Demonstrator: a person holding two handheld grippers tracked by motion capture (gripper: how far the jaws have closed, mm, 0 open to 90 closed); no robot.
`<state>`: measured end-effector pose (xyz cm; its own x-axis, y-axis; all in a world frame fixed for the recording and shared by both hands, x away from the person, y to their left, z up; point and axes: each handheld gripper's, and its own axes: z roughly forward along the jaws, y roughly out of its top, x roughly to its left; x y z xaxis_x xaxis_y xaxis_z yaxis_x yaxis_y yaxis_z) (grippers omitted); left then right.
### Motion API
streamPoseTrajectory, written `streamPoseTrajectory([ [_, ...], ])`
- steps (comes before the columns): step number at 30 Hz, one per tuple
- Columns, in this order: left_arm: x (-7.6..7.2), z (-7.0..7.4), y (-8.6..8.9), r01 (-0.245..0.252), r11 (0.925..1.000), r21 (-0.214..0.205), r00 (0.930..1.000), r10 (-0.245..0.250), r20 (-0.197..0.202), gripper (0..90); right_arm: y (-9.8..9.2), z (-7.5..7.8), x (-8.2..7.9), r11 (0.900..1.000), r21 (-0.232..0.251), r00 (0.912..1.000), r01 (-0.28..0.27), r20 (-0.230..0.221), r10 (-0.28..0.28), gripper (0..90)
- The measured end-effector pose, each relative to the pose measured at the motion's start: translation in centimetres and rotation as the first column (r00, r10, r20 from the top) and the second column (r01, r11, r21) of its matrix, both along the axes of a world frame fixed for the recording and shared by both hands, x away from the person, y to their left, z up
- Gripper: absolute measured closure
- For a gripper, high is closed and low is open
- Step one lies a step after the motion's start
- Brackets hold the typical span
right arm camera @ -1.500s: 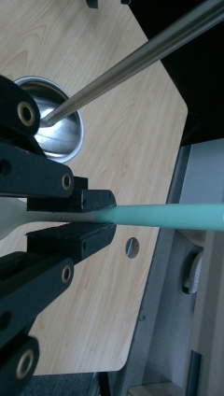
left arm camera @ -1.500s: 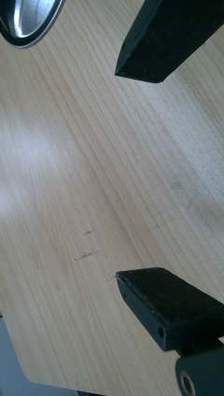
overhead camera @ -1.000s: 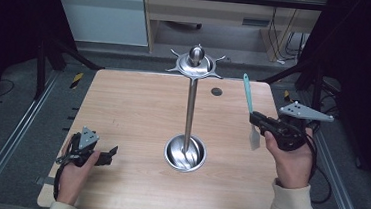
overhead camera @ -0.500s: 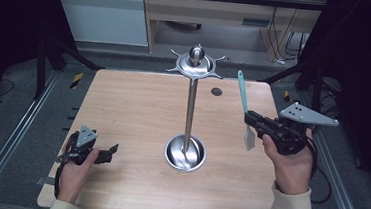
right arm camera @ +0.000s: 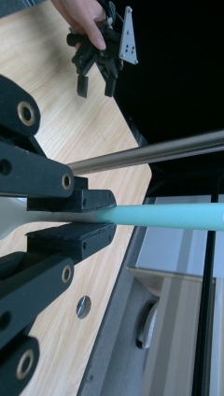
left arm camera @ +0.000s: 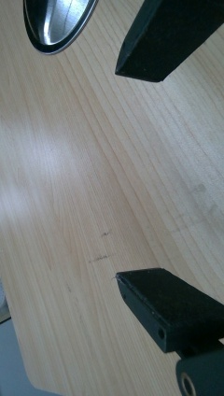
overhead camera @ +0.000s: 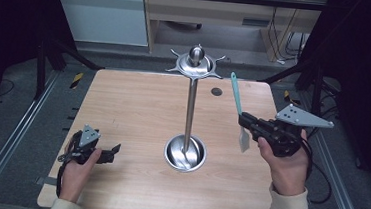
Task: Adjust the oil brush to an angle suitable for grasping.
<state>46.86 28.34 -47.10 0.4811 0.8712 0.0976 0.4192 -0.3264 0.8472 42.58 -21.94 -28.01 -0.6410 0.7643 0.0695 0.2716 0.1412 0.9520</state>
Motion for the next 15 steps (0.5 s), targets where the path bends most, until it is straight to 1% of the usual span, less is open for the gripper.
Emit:
streamPoseTrajectory([
  [2,0.2,0.0,-0.2,0.01,0.9999,0.006,0.9999,-0.01,-0.005,2.5,-0.3,0.1,-0.3,1.0,0.002,1.0,0.007,0.004,-0.007,82.7],
  [6,0.1,0.0,-0.6,0.022,0.9997,0.013,0.9998,-0.022,-0.002,2.5,-1.0,0.5,-0.7,0.9997,0.016,0.9997,0.019,0.016,-0.02,82.7],
  [8,0.1,0.0,-0.5,0.019,0.9996,0.02,0.9998,-0.019,-0.001,2.4,-1.3,0.7,-0.8,0.9994,0.03,0.9996,0.016,0.023,-0.016,82.7],
  [11,0.1,0.0,-0.4,0.014,0.9996,0.023,0.9999,-0.014,-0.002,2.4,-1.6,1.0,-1.1,0.9992,0.04,0.999,0.007,0.043,-0.008,82.7],
  [15,0.2,0.0,-0.5,0.013,0.9997,0.021,0.9999,-0.014,0.003,2.4,-1.9,1.3,-1.3,0.9989,0.048,0.9988,0.005,0.048,-0.008,82.7],
])
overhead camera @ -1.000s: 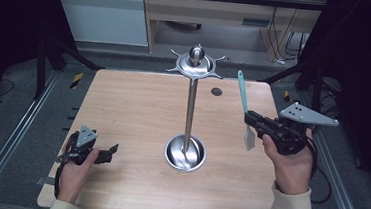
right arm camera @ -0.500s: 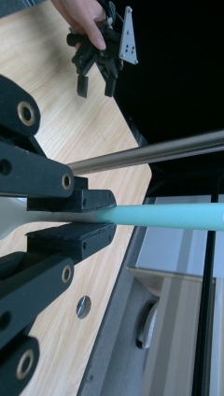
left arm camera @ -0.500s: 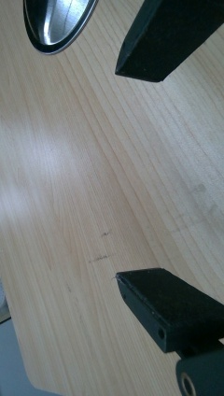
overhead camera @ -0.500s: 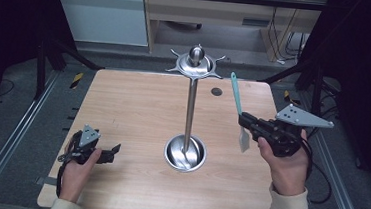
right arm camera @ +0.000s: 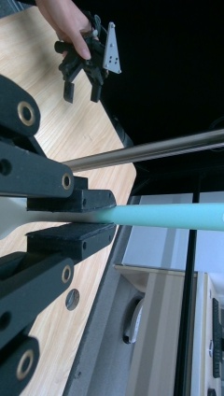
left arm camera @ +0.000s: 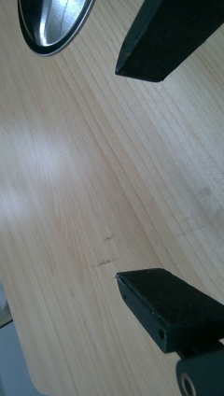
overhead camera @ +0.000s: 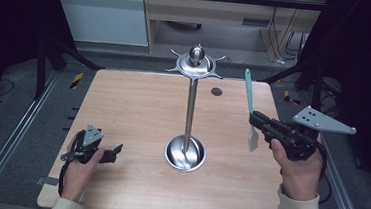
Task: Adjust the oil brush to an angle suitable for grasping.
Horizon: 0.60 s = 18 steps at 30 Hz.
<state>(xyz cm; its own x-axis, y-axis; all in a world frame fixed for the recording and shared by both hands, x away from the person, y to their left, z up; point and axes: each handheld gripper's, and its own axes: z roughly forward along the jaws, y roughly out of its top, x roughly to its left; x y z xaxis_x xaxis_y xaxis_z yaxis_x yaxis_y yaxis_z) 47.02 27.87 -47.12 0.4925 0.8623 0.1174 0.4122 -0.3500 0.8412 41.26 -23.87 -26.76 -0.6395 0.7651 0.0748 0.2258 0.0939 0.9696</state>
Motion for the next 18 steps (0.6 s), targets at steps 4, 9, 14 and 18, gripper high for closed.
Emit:
streamPoseTrajectory([
  [4,0.0,-0.1,-0.1,0.006,1.0,0.003,1.0,-0.006,-0.003,2.4,0.0,0.1,-0.1,1.0,0.003,0.9999,-0.008,0.006,0.008,82.6],
  [9,0.0,0.0,-0.2,0.006,1.0,0.007,1.0,-0.006,-0.002,2.5,0.3,0.3,-0.2,1.0,0.0,1.0,-0.005,-0.001,0.005,82.7],
  [14,0.0,-0.1,-0.1,0.006,1.0,0.004,1.0,-0.006,-0.004,2.4,0.6,0.4,-0.4,0.9996,0.014,0.9997,-0.023,0.013,0.023,82.7],
  [18,0.0,-0.1,-0.2,0.008,0.9999,0.008,1.0,-0.008,-0.005,2.5,1.0,0.5,-0.5,0.999,0.009,0.9988,-0.045,0.021,0.044,82.6],
])
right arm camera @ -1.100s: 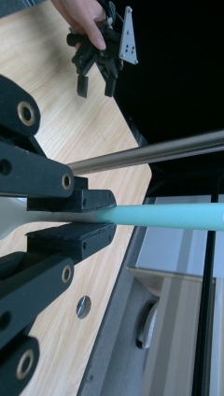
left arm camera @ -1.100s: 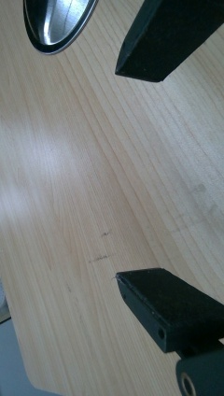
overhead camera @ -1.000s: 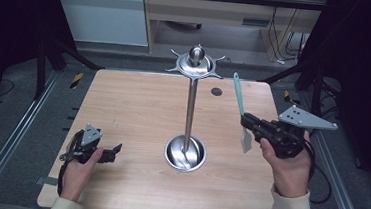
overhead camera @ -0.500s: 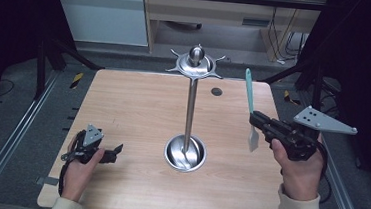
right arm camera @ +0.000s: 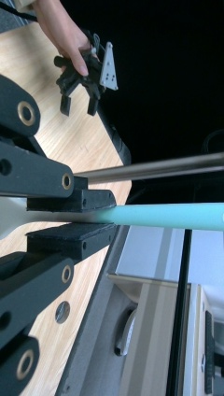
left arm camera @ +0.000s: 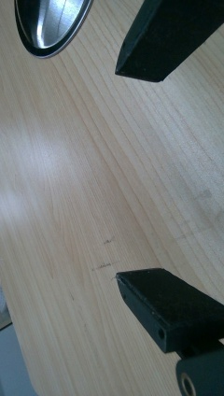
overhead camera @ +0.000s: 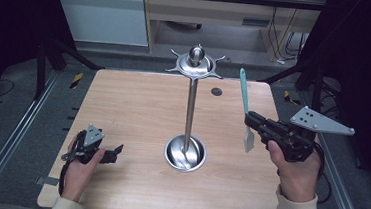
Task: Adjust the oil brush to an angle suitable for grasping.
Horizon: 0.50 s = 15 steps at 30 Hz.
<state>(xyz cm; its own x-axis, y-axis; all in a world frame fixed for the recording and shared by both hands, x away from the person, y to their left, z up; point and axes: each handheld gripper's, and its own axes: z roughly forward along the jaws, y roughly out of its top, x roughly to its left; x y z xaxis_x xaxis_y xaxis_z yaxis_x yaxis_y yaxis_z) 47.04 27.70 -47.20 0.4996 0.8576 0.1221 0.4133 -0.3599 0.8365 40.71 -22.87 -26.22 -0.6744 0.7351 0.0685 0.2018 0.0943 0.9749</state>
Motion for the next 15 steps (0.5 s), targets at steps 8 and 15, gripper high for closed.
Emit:
streamPoseTrajectory([
  [8,0.0,0.0,-0.1,0.003,1.0,0.005,1.0,-0.003,-0.006,2.5,0.8,-0.1,0.0,0.9991,-0.005,0.999,-0.043,0.007,0.043,82.6],
  [15,0.0,0.0,-0.1,0.004,1.0,0.005,1.0,-0.004,-0.006,2.5,1.4,-0.2,0.0,0.9967,-0.015,0.9967,-0.08,0.013,0.08,82.6],
])
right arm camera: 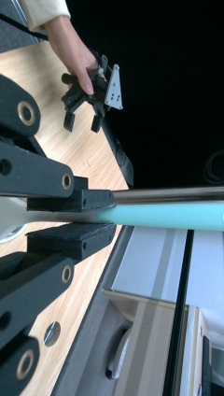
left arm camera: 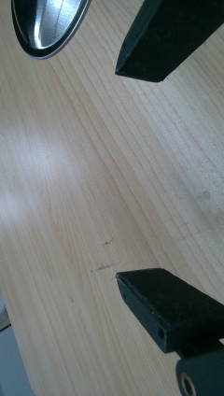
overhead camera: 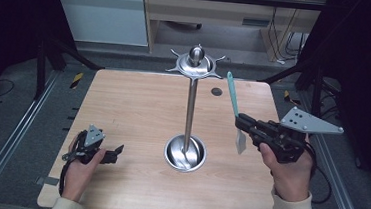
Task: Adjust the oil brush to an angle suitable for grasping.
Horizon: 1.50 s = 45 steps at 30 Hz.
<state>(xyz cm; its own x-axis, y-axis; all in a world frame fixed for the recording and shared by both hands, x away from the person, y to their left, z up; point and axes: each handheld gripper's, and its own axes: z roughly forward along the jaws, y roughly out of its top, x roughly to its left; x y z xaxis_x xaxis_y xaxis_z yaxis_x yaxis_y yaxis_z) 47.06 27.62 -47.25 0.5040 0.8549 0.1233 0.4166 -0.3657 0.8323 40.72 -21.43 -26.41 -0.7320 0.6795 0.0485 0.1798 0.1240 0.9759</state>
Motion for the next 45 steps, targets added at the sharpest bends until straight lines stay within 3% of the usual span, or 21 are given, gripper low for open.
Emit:
streamPoseTrajectory([
  [9,0.0,0.0,-0.2,0.006,0.9999,0.012,1.0,-0.006,-0.003,2.5,0.2,-0.2,0.2,0.9967,0.051,0.9977,-0.064,-0.019,0.065,82.6],
  [18,0.0,0.0,-0.1,0.006,0.9999,0.013,1.0,-0.006,-0.004,2.5,0.4,-0.3,0.2,0.9985,0.036,0.999,-0.042,-0.013,0.042,82.6],
  [36,0.0,-0.1,-0.3,0.011,0.9997,0.024,0.9999,-0.011,-0.008,2.5,1.0,-0.7,0.6,0.9985,0.028,0.9979,-0.047,-0.045,0.048,82.6],
  [45,0.0,-0.2,-0.3,0.011,0.9997,0.023,0.9999,-0.011,-0.009,2.5,1.7,-0.9,0.8,0.9982,0.042,0.9979,-0.042,-0.047,0.044,82.6],
])
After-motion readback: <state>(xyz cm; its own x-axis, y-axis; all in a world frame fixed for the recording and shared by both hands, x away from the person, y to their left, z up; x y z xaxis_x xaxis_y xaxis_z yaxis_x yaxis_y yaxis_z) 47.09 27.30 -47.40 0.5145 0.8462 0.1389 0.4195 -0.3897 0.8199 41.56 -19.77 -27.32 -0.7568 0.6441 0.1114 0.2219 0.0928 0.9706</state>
